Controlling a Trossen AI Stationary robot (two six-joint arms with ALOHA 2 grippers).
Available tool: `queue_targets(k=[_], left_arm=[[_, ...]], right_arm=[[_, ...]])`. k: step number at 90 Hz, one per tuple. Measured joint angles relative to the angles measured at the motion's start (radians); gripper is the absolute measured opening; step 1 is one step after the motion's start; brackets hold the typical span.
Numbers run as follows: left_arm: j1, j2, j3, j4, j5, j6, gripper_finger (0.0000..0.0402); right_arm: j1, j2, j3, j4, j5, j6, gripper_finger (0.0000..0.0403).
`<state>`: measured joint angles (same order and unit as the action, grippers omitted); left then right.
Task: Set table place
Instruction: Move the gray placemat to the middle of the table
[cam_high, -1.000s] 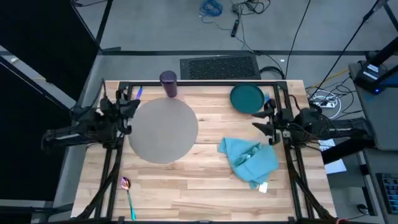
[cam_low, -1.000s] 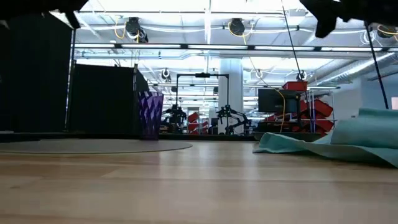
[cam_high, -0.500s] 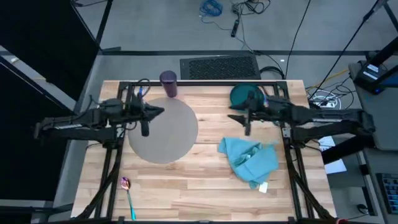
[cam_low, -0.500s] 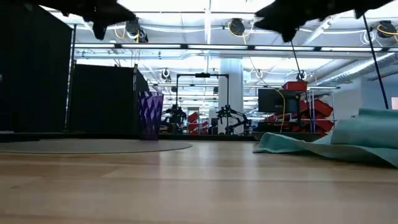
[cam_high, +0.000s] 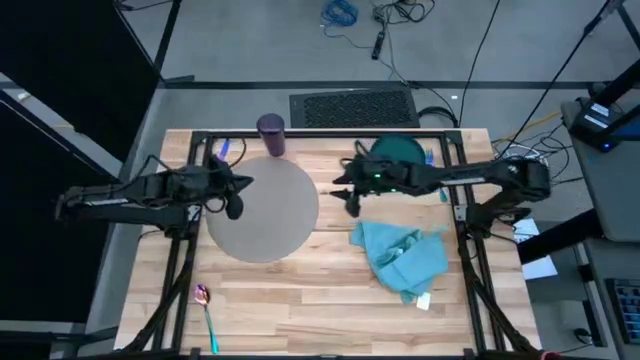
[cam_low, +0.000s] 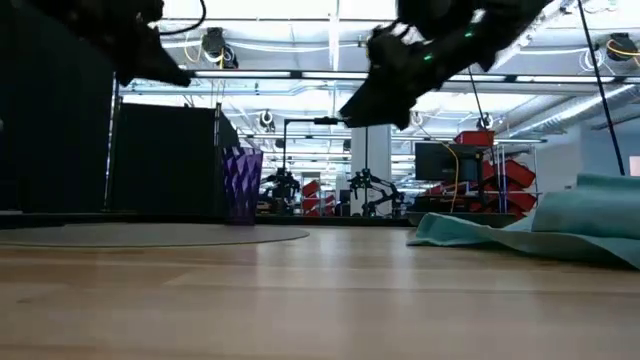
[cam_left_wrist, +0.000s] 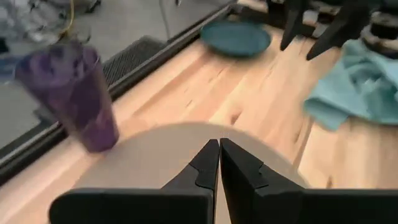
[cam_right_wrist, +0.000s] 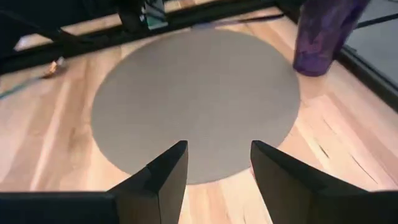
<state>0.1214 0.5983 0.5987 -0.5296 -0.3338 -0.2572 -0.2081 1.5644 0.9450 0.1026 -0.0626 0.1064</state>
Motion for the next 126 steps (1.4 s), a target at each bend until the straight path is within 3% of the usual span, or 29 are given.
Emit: queue_targets(k=[23, 41, 82, 93, 109, 126], left_arm=[[0.000, 0.000, -0.005, -0.060, -0.057, -0.025, 0.0000], [0.001, 0.000, -0.032, -0.065, -0.057, -0.026, 0.0000], [0.001, 0.000, -0.035, -0.063, -0.057, -0.025, 0.0000], [0.001, 0.000, -0.035, -0.063, -0.057, -0.025, 0.0000], [0.001, 0.000, -0.035, -0.063, -0.057, -0.025, 0.0000], [0.001, 0.000, -0.035, -0.063, -0.057, -0.025, 0.0000]], right_arm=[[0.005, 0.248, 0.196, -0.001, -0.120, -0.013, 0.0169], [0.027, 0.415, 0.324, -0.003, -0.128, -0.027, 0.0169], [0.039, 0.593, 0.407, -0.004, -0.115, -0.044, 0.0166], [0.043, 0.595, 0.408, -0.011, -0.086, -0.066, 0.0134], [0.059, 0.595, 0.408, -0.026, -0.067, -0.112, 0.0017], [0.070, 0.595, 0.408, -0.102, -0.064, -0.116, 0.0001]])
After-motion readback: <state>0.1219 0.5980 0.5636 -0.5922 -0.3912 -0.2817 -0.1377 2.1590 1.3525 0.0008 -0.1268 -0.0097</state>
